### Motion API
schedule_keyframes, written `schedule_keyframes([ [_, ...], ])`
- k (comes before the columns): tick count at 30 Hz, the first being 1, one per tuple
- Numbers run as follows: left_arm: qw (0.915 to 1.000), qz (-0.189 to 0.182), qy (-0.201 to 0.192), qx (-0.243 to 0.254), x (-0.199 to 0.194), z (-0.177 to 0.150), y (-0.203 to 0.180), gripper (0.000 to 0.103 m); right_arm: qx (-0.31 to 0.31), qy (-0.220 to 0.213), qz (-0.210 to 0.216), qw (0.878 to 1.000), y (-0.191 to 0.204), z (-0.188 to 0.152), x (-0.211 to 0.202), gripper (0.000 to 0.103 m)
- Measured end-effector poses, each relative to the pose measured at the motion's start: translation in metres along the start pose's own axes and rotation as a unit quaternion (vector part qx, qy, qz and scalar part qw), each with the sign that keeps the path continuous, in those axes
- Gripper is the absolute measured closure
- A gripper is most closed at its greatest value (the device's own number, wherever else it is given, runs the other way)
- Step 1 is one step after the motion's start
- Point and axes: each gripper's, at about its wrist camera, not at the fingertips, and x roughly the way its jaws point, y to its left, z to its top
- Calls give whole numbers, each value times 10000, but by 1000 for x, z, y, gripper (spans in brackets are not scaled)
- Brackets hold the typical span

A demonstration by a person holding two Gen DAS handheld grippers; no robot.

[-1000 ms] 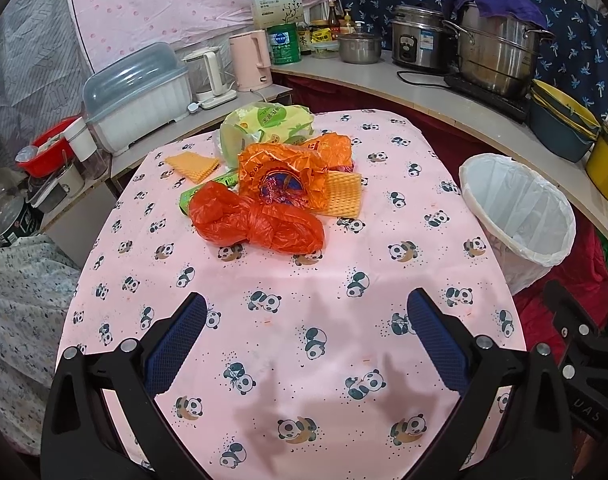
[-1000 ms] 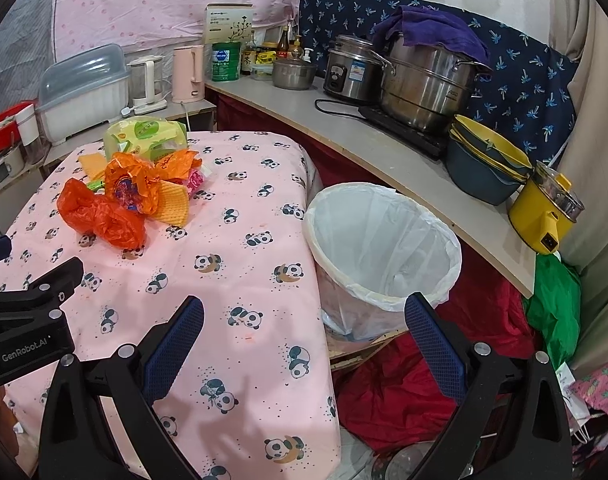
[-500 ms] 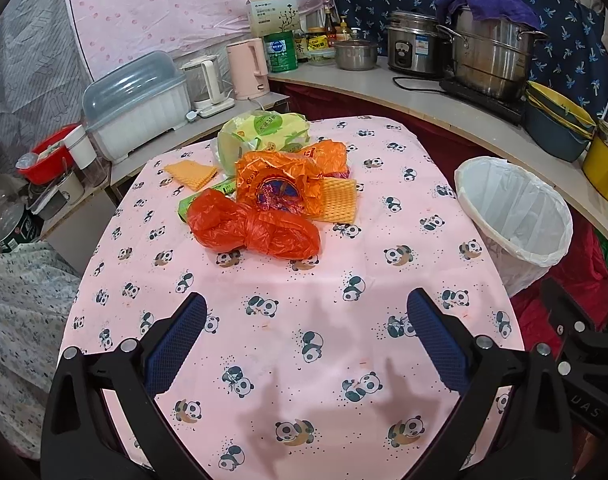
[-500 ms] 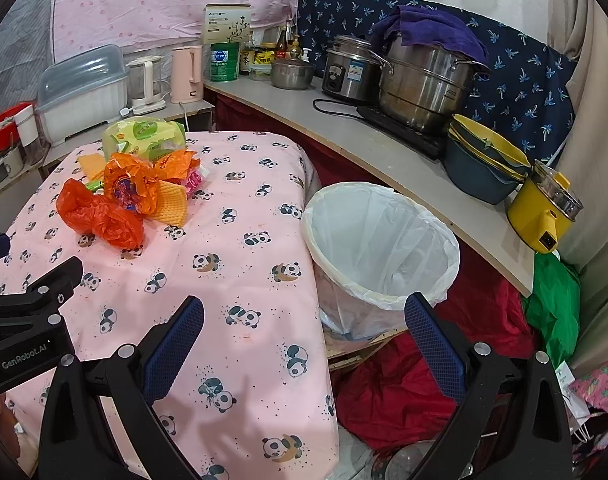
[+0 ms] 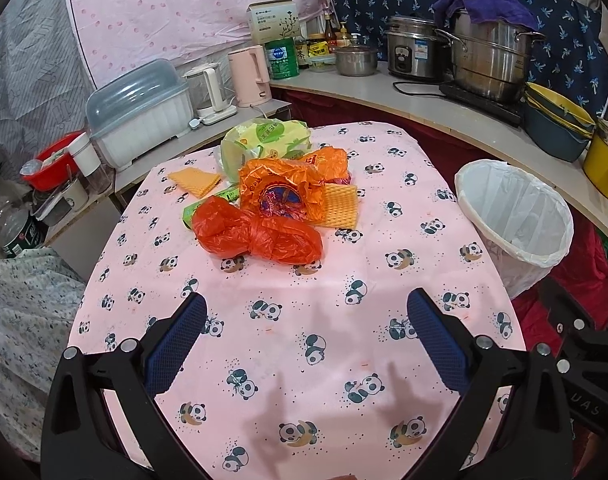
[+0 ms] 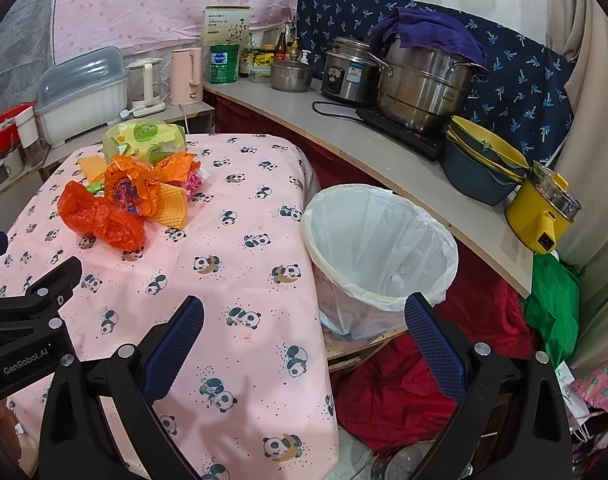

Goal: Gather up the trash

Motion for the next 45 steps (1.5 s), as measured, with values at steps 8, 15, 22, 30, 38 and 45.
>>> schedule_keyframes([
  [8, 10000, 9, -10, 0, -1, 0, 2, 7, -6, 1, -1, 10000, 0, 0, 0, 7],
  [15, 10000, 4, 26, -13, 1, 0, 3, 7, -10, 0, -6, 10000, 1, 0, -1, 7],
  [22, 10000, -11, 29, -14, 1, -1, 3, 7, -13, -4, -6, 10000, 1, 0, -1, 7],
  [30, 10000, -24, 35, 2, 1, -1, 2, 7, -1, -12, -16, 10000, 0, 1, -2, 7],
  [38, 10000, -51, 50, 27, 2, -1, -1, 7, 5, -14, -19, 10000, -2, 2, -2, 7],
  [45, 9999, -90, 47, 34, 5, 0, -2, 7, 42, -22, -41, 10000, -5, 6, -2, 7],
])
